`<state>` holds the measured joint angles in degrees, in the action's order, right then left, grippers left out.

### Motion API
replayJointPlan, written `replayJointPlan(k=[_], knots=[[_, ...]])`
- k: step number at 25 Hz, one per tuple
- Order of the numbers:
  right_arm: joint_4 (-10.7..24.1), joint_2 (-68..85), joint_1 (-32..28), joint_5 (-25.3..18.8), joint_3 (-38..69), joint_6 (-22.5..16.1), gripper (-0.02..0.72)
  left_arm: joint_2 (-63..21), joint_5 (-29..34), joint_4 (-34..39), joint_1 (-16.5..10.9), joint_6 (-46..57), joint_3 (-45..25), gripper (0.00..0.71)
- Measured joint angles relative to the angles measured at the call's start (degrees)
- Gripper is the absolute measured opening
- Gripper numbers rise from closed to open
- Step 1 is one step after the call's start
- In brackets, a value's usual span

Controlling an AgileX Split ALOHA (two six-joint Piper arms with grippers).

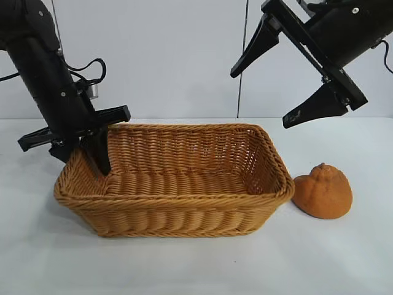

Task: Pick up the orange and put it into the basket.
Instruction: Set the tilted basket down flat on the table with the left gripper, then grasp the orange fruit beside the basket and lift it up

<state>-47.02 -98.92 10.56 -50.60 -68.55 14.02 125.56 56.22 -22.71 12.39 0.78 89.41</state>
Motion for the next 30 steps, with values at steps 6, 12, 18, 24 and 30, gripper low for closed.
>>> replayJointPlan(k=[6,12,18,24,30], knots=[[0.0,0.0,0.0,0.0,0.0,0.0,0.679,-0.77,1.07,-0.46,0.0,0.0,0.6,0.618],[0.0,0.0,0.0,0.0,0.0,0.0,0.679,-5.73,4.15,2.95,0.0,0.0,2.17,0.633],[0.0,0.0,0.0,0.0,0.0,0.0,0.679,-10.24,5.85,11.28,-2.66,0.05,2.35,0.633],[0.0,0.0,0.0,0.0,0.0,0.0,0.679,-11.56,9.74,16.49,-9.46,0.37,2.35,0.633],[0.0,0.0,0.0,0.0,0.0,0.0,0.679,-14.31,12.86,17.11,-10.31,0.63,2.35,0.633]])
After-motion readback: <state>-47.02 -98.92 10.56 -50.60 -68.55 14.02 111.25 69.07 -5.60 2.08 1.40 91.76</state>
